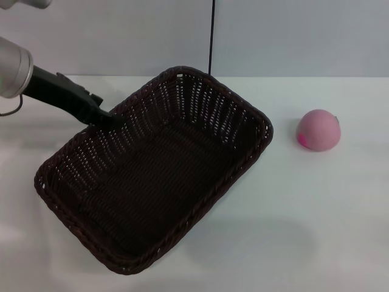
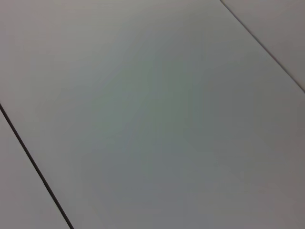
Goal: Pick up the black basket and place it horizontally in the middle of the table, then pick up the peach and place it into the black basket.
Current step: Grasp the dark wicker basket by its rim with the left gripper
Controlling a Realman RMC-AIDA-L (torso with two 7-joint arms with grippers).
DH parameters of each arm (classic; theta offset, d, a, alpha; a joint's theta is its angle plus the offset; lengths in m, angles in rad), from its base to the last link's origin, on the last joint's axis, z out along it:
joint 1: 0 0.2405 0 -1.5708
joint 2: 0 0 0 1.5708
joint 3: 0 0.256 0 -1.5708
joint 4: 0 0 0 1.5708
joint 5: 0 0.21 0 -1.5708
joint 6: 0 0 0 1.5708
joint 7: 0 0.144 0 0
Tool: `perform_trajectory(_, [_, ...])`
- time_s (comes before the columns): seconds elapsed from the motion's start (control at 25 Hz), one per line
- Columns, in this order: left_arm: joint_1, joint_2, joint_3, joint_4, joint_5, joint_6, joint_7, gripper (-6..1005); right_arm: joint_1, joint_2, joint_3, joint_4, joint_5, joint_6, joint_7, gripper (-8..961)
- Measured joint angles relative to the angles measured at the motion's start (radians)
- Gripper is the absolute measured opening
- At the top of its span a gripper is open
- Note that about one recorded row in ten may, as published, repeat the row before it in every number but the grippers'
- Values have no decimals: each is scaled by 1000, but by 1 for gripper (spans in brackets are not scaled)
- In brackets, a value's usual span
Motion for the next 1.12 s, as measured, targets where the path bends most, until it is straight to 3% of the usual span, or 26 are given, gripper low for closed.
perform_trajectory(0.84, [-7, -4, 63, -60, 56, -30, -10, 605, -10, 0, 1, 2, 1, 29, 0, 544])
perform_trajectory(1.12, [-8, -4, 66, -60, 55, -28, -12, 264, -10, 0, 1, 3, 1, 29, 0, 544])
